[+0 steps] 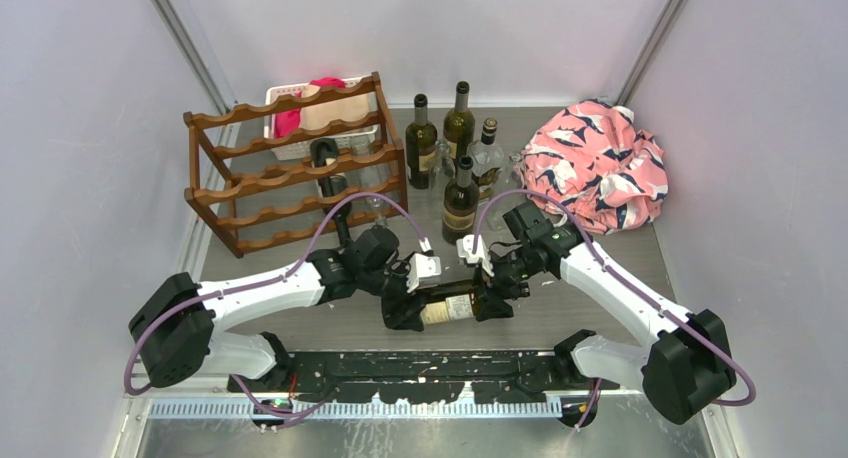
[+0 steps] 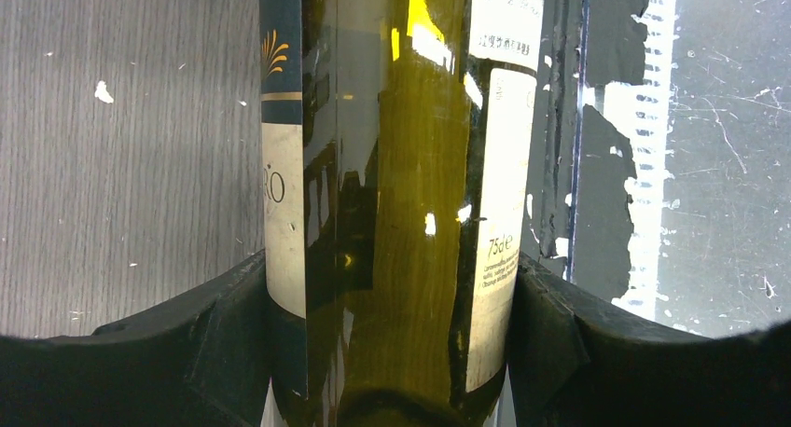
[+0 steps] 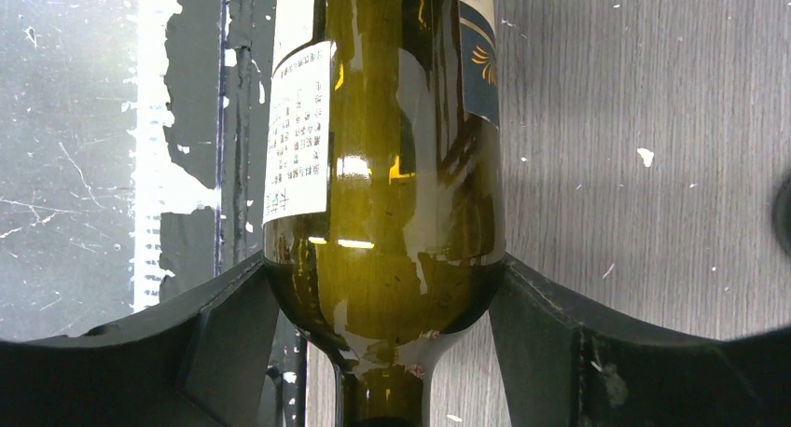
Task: Put the wine bottle on the wine rack
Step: Pick up the wine bottle from the center of the board.
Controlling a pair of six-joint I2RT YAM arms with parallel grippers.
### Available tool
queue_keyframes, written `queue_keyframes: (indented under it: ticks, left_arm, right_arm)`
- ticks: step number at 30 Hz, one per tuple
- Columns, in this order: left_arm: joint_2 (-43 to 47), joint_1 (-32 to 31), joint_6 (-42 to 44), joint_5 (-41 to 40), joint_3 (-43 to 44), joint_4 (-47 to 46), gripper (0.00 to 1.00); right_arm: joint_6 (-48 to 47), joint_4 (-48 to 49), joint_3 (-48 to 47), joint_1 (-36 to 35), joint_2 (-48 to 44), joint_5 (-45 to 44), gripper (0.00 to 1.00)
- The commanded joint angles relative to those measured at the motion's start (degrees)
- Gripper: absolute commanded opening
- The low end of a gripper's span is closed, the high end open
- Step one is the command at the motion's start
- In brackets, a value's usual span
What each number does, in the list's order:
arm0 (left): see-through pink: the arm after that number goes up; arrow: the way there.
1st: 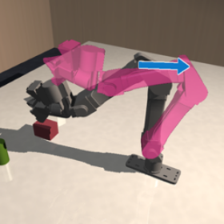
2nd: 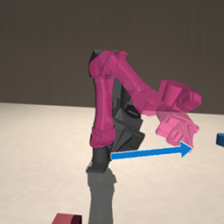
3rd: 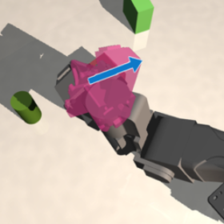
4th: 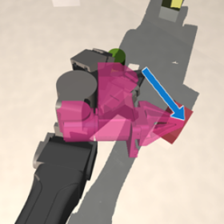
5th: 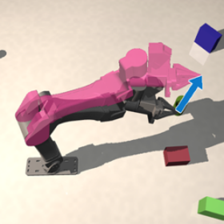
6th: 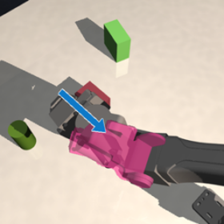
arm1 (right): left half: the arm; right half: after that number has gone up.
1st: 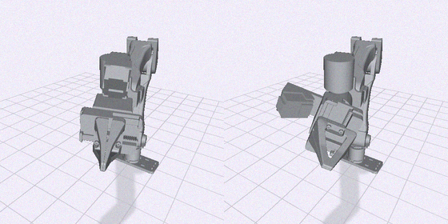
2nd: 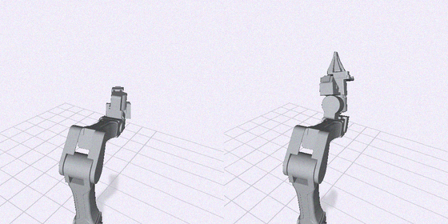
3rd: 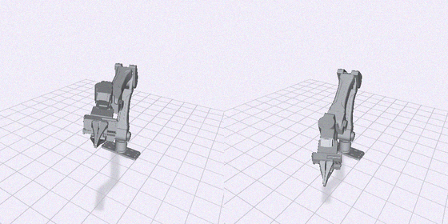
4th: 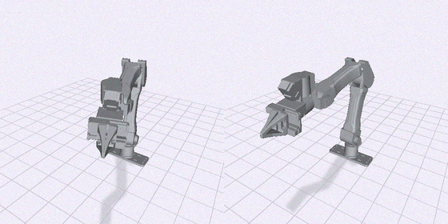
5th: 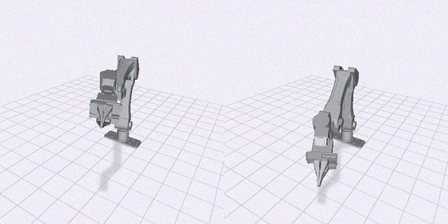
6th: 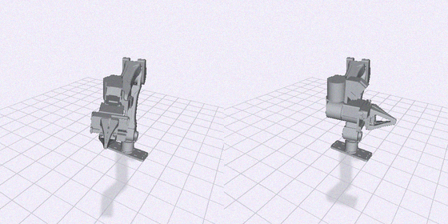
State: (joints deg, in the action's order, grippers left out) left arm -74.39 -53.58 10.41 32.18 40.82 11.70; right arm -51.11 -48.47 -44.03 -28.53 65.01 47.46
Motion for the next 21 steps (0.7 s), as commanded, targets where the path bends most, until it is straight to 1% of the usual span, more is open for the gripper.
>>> queue_keyframes:
  ticks: [1,2,4,5,7,8,11,13,14,16,21]
  left_arm:
    - [2.8,-0.2,-0.9,3.8,2.4,-8.2,0.0]
    - [2.9,-0.2,-1.0,3.8,2.4,-8.2,0.0]
    - [3.0,-0.2,-1.0,3.9,2.4,-8.1,0.0]
    - [3.0,-0.2,-1.0,3.9,2.4,-8.0,0.0]
    - [3.2,-0.2,-1.0,4.0,2.3,-7.9,0.0]
    - [3.4,-0.2,-1.0,3.9,2.3,-7.8,0.0]
    - [3.9,-0.2,-0.8,3.8,2.1,-7.6,0.0]
    - [4.3,-0.2,-0.6,3.5,2.0,-7.1,0.0]
    - [4.5,-0.2,-0.6,3.4,1.9,-6.9,0.0]
    - [4.9,-0.2,-0.5,3.3,1.6,-6.7,0.0]
    - [5.7,-0.2,-0.1,3.0,1.3,-6.0,0.0]
  right_arm:
    - [-0.8,-0.1,-0.8,-0.3,-0.6,2.2,0.68]
    - [-1.1,-0.5,-0.9,-0.3,-0.7,2.5,0.62]
    - [-1.8,-1.3,-1.0,-0.4,-0.7,2.8,0.45]
    - [-2.0,-1.4,-1.0,-0.3,-0.7,2.8,0.39]
    - [-2.1,-1.5,-0.9,-0.3,-0.8,2.5,0.38]
    - [-2.1,-1.5,-0.8,-0.4,-0.9,2.3,0.42]
    - [-2.3,-2.1,-1.1,-0.3,-1.1,1.1,0.72]
    - [-2.6,-3.0,-1.8,0.0,-1.8,-0.4,0.87]
    - [-2.7,-3.5,-2.0,0.5,-2.2,-1.1,0.91]
    - [-4.6,-5.4,-2.1,1.7,-3.2,-1.4,0.99]
    - [-8.4,-8.7,-1.6,4.7,-5.2,-1.1,1.0]
